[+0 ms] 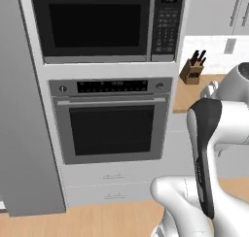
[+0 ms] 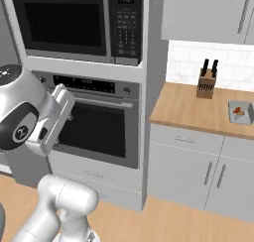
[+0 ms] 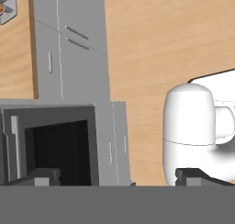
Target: Take the meat container that has the chicken drumstick and place it on the second highest rack of the freezer. Then take the vegetable container that has the sweet potato and carrot and place it on the highest rack of the freezer.
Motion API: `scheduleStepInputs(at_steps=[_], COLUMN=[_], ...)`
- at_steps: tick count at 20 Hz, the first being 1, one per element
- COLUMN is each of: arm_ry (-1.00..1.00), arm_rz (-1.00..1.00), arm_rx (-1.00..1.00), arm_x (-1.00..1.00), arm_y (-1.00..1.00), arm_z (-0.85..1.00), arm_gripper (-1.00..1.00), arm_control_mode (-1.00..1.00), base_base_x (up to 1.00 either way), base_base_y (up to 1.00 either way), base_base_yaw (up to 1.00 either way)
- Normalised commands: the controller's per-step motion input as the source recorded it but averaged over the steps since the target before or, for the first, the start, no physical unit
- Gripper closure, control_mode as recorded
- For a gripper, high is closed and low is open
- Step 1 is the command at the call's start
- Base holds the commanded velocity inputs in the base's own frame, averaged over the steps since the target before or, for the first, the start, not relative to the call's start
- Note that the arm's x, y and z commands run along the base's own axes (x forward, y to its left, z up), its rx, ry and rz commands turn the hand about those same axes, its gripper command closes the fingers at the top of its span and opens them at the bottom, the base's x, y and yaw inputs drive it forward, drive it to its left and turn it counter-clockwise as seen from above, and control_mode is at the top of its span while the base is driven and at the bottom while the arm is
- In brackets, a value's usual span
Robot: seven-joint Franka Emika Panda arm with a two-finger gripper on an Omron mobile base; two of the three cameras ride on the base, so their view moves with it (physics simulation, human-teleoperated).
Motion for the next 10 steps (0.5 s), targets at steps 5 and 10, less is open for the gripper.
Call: scheduleStepInputs(at_steps=[5, 10], arm_ry=[0.00, 0.00], arm_rz=[0.00, 0.00], arm_rx=[0.00, 0.00], arm_x=[0.00, 0.00], arm_y=[0.00, 0.00], arm_z=[0.00, 0.00], arm_gripper=[-1.00, -1.00], arm_control_mode=[1.00, 1.00], base_base_x=[0.22, 0.37], base_base_y=[-1.00, -0.93], base_base_yaw=[0.00, 0.00])
